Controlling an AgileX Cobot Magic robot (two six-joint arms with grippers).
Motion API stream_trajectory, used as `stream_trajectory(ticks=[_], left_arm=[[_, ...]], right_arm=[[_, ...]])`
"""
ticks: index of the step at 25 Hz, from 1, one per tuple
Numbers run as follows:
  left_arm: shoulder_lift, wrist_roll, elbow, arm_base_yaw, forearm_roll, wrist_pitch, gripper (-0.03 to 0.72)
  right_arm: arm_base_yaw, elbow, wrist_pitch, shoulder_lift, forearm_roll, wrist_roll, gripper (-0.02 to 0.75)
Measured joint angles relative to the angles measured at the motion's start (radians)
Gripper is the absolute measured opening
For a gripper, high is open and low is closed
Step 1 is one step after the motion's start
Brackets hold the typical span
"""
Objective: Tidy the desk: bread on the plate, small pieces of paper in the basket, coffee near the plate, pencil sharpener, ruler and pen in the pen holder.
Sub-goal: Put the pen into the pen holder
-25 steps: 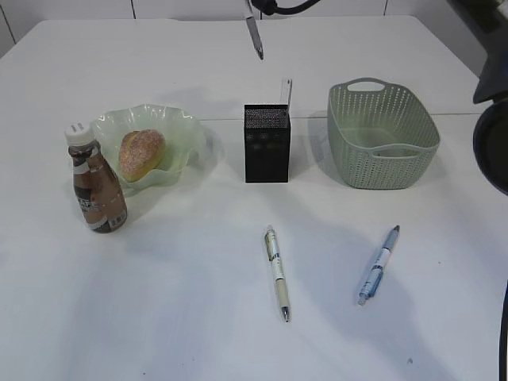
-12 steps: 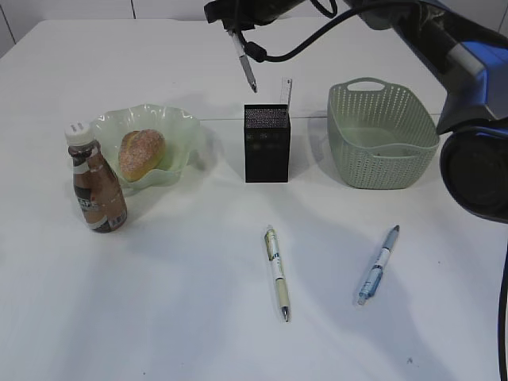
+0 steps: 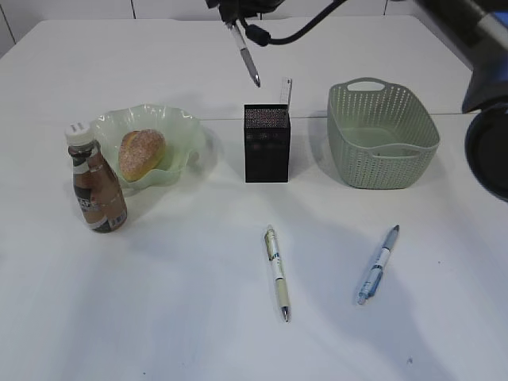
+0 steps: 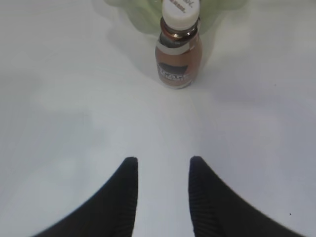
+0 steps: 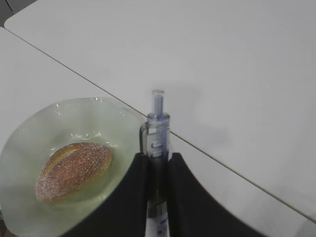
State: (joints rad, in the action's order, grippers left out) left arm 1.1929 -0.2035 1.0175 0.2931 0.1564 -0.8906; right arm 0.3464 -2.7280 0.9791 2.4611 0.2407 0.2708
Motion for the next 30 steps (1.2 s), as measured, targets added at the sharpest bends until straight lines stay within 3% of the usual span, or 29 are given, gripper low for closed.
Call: stream_trajectory(ticks=[8,19,25,29,30], left_arm=[[0.000,0.000,0.000,0.000,0.000,0.000,0.241],[0.000,0.000,0.000,0.000,-0.001,0.015,0.241],[0.000,0.000,0.000,0.000,-0.004,0.019,0.241],[0.000,0.000,0.000,0.000,-0.006,0.019,0.241],[0.000,0.000,0.000,0.000,-0.009,0.019,0.241]], right_arm=[[-0.044,0.212,0.014,-0.197,0.023,0.029,0.076],[-0.066,0.264,0.070,-0.303,0.087,0.055,0.076],[-0.066,0.407,0.074,-0.408,0.096,0.086,0.076],[-0.066,0.440,0.060,-0.423,0.098,0.106,0.076],[-0.066,0.498,-0.032,-0.426,0.104,0.126,0.076]])
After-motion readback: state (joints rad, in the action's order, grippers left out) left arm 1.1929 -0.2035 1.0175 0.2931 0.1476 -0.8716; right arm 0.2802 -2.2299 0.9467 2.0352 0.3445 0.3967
